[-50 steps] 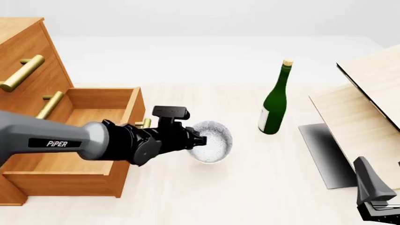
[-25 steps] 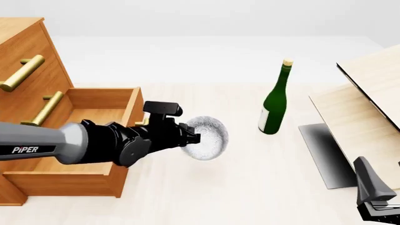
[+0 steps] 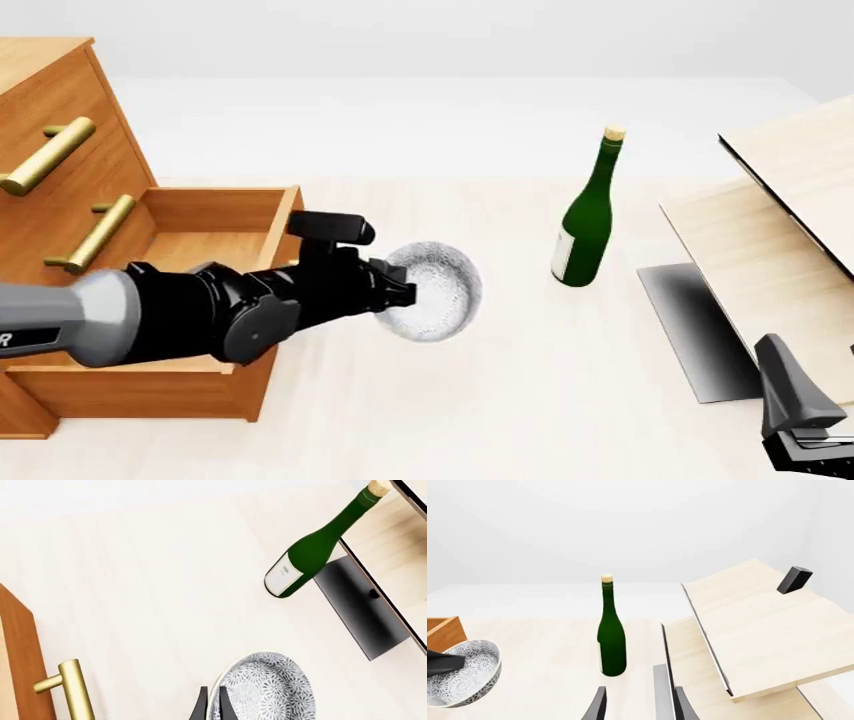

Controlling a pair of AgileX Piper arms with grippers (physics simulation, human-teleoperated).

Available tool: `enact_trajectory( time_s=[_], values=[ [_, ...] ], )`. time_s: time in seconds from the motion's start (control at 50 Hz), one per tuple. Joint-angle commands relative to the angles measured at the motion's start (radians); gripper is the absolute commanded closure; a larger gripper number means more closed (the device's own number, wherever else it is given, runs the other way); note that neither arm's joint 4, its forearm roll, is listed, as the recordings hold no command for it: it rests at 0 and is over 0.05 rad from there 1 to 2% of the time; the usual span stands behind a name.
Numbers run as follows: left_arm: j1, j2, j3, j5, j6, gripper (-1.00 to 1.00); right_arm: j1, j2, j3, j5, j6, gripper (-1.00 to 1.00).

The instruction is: Put the bowl in the bottom drawer of the cabinet and close it.

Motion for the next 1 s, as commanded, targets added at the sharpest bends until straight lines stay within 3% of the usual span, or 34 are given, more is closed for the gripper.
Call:
enact_trajectory(
  time_s=[0.02, 1.0],
  values=[
    [0.006, -0.069, 0.023, 0.006, -0.016, 1.0, 0.0, 0.0, 0.0, 0.0, -0.001, -1.0],
    [0.093, -0.226, 0.085, 0.035, 0.03, 1.0, 0.0, 0.0, 0.0, 0.0, 0.0, -1.0]
  ],
)
